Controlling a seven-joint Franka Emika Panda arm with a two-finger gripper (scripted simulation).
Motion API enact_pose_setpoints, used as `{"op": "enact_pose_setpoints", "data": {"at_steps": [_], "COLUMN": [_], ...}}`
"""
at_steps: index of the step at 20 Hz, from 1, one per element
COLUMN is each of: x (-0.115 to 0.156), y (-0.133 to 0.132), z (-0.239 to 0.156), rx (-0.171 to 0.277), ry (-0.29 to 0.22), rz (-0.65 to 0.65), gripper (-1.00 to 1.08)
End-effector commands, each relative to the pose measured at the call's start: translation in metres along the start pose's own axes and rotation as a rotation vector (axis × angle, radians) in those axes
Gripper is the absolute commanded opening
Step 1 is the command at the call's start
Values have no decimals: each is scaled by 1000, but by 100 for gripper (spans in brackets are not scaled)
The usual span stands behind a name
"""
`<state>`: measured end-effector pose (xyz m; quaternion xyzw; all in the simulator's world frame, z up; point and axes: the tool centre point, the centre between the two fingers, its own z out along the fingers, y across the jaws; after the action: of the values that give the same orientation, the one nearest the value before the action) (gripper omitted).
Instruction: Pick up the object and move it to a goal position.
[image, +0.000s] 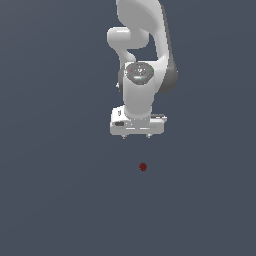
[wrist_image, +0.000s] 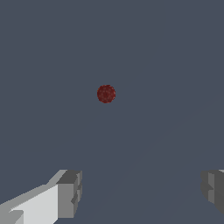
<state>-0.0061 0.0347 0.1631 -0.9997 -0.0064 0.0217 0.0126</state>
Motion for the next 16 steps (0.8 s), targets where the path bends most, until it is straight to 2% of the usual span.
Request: {"op": "enact_pose_setpoints", "data": {"at_steps": [1,10,16], "x": [0,-10,-9], "y": [0,-10,-10], "z": [0,18,18], "rx": [0,-18,-18], "ry": [0,-32,-31], "rz": [0,-17,-22], "gripper": [100,100,100]}}
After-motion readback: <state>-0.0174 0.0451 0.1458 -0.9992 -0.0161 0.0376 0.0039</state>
